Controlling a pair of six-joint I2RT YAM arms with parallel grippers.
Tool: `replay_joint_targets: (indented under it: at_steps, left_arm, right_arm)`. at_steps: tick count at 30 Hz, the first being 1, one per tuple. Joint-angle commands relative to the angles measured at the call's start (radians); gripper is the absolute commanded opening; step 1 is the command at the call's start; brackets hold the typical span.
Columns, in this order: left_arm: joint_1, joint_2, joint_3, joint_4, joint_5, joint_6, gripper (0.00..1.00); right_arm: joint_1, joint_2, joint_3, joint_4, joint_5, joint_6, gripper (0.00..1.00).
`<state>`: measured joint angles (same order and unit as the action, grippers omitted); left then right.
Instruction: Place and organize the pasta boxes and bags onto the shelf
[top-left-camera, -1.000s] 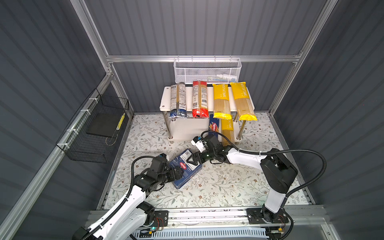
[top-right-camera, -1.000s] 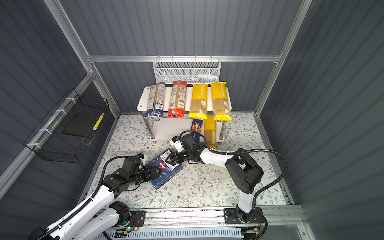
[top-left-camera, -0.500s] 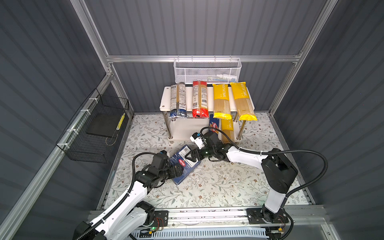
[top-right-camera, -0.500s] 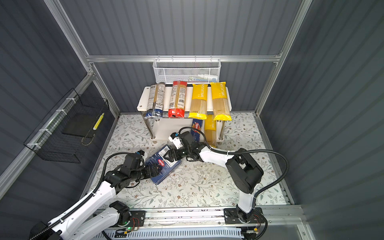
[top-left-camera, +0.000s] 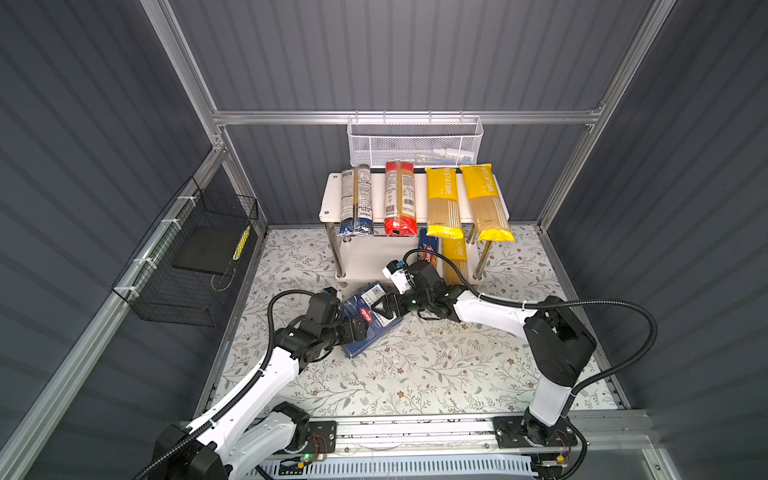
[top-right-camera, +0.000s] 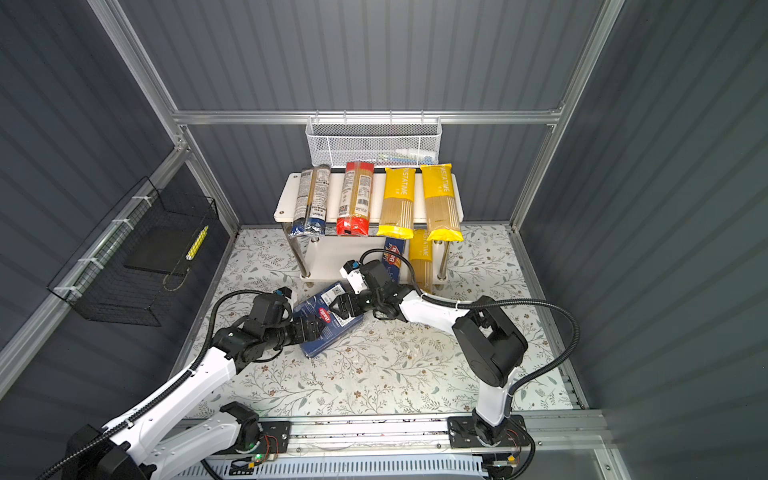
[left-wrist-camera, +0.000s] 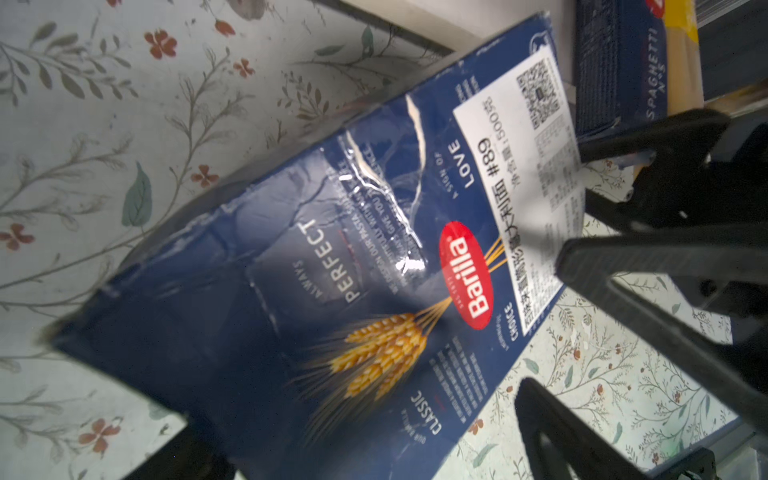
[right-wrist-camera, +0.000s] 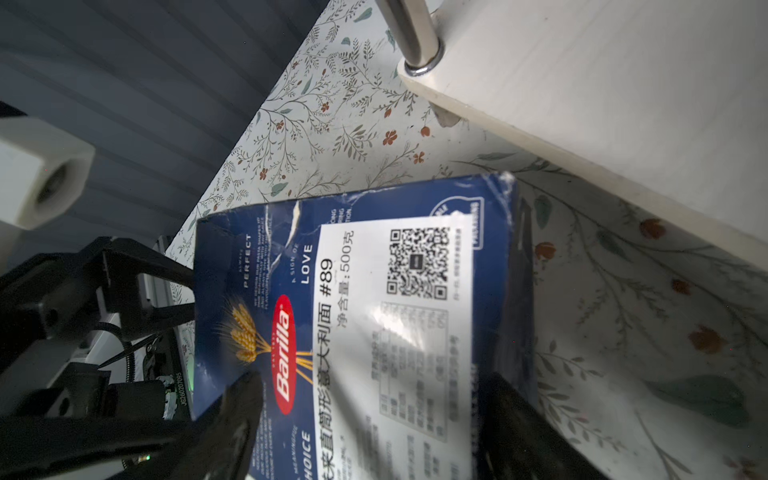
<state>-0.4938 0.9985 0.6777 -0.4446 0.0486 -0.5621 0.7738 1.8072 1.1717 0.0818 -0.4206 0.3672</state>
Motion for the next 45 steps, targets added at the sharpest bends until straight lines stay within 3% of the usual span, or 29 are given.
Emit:
replay_joint_targets:
  at_steps: [1, 29, 45]
  left_arm:
    - [-0.020, 0.009, 0.095, 0.305, 0.112, 0.071, 0.99]
    - [-0.018, 0.196, 0.224, 0.416, 0.155, 0.184, 0.99]
    - [-0.019, 0.296, 0.259, 0.502, 0.150, 0.186, 0.99]
  right_arm:
    - [0.065, -0.064, 0.006, 0.127, -0.179, 0.006, 0.83]
    - [0.055, -0.112, 0.037, 0.125, -0.064, -0.006, 0.83]
    - [0.013, -0.124, 0.100, 0.139, 0.012, -0.024, 0.84]
